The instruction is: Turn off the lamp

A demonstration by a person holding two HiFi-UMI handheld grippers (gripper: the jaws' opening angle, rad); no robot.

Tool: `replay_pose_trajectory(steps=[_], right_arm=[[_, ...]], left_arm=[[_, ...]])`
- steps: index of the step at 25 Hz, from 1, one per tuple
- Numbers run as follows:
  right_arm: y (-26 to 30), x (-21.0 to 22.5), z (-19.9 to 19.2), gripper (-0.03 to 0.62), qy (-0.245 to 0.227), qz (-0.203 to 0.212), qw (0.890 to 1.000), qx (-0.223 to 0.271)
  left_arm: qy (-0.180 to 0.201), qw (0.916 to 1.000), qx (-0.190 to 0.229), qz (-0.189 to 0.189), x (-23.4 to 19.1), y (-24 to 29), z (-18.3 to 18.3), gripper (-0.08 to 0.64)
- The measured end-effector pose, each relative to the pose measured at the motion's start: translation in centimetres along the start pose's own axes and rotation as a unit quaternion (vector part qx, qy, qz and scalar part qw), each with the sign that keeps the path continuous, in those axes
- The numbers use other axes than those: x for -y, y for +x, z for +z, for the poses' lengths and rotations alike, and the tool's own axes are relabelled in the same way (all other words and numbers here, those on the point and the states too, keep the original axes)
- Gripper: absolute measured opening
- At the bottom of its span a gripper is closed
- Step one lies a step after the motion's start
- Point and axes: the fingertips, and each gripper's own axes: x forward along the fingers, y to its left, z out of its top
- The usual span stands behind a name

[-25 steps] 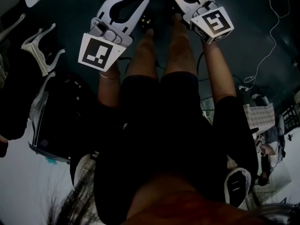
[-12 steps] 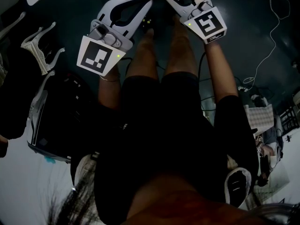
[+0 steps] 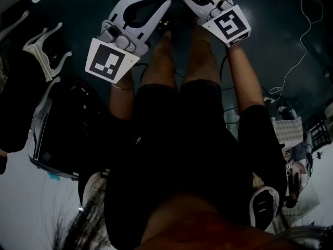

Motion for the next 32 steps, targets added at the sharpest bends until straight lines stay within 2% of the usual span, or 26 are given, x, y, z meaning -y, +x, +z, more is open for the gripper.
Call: replay_pose_trajectory(steps=[5,10,16,22,26,29,32], right_arm=[[0.0,-0.9,-1.3,0.015,0.064,0.035,0.997,-0.005],[-0.3,-2.0,-2.1,0.012,0.081,0.046,0.996,-0.011],[-0.5,-3.4,-2.9,0.012,0.128,0.067,0.989,-0.003],[-0.7,-4.8,-2.9,0.011,0.144,0.089,0.986,0.006],[-0.9,-5.9,-3.1,0.011,0.157,0.093,0.983,0.014],[-1.4,-6.3,-3.6,0.011,0.184,0.085,0.979,0.027],[-2.2,-6.3,-4.1,0.011,0.209,0.073,0.974,0.042]], left_arm=[[-0.014,0.9999,0.002,0.009,-0.6,0.0,-0.8,0.012],[-0.024,0.9996,0.006,0.014,-0.6,0.0,-1.3,0.013],[-0.007,0.9999,0.002,-0.007,0.2,0.4,-1.6,0.014],[-0.018,0.9993,0.022,-0.025,0.8,0.5,-1.2,0.015],[-0.019,0.9989,0.023,-0.036,1.2,0.1,-1.4,0.018],[-0.027,0.9984,0.034,-0.036,1.2,-0.5,-1.4,0.018],[-0.035,0.9980,0.029,-0.043,1.3,-0.5,-2.1,0.058]])
